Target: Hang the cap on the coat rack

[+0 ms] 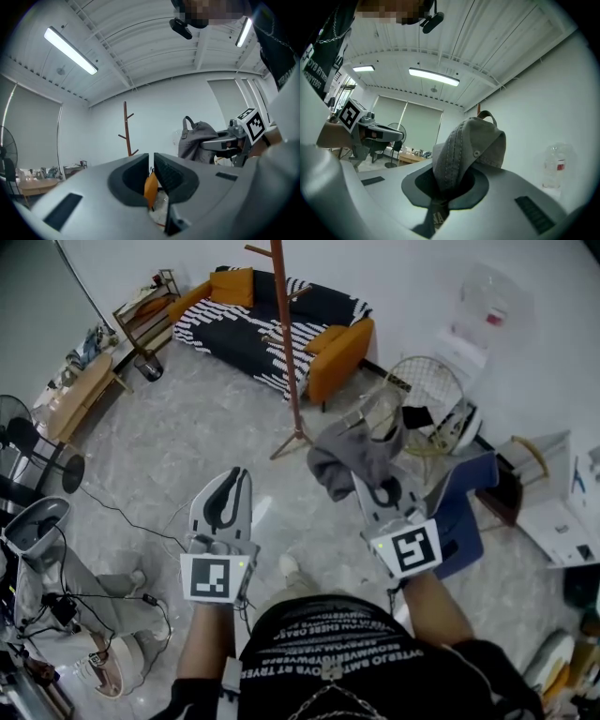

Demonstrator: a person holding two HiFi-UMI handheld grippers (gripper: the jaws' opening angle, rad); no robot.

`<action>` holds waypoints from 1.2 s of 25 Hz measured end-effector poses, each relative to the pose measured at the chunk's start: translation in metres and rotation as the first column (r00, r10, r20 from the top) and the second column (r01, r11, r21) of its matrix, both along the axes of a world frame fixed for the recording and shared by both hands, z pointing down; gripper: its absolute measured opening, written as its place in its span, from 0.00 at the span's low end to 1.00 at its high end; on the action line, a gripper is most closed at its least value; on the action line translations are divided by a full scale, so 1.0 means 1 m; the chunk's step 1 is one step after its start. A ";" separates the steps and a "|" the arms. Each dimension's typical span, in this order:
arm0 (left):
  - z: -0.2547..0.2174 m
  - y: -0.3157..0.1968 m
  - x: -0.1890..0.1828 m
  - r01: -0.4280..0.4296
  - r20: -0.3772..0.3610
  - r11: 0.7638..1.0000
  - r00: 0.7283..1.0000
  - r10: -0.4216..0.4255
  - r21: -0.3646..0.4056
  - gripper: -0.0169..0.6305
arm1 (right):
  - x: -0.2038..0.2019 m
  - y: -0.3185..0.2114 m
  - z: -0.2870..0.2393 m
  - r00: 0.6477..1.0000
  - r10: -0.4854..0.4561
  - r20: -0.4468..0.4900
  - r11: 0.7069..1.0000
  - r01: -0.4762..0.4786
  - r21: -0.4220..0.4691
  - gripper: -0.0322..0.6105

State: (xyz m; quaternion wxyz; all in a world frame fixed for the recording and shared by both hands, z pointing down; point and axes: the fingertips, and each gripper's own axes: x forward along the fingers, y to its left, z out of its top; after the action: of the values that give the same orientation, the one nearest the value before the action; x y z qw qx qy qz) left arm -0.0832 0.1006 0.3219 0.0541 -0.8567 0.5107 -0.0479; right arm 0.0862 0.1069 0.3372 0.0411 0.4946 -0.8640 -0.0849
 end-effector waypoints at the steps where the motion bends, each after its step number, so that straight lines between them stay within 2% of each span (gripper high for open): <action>1: 0.000 -0.008 -0.002 -0.005 0.001 1.000 1.000 0.005 0.004 0.08 | -0.003 -0.007 0.001 1.000 0.003 -0.004 1.000 -0.003 0.000 0.07; 14: 0.007 -0.087 -0.049 -0.044 -0.011 0.999 0.999 0.044 0.009 0.08 | -0.051 -0.080 0.002 0.999 0.034 -0.024 0.999 -0.034 0.007 0.07; 24: 0.015 -0.123 -0.089 -0.077 -0.032 0.997 0.996 0.078 0.019 0.08 | -0.092 -0.106 0.011 0.996 0.055 -0.070 0.998 -0.054 0.007 0.07; 30: 0.016 -0.139 -0.093 -0.101 -0.033 0.995 0.994 0.101 0.007 0.08 | -0.101 -0.117 0.006 0.996 0.062 -0.070 0.998 -0.063 -0.007 0.07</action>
State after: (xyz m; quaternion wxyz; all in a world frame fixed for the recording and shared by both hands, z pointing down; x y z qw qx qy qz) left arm -0.1759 -0.0380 0.3380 0.0503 -0.8819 0.4677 -0.0297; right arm -0.0146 -0.0105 0.3433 0.0761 0.5179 -0.8465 -0.0969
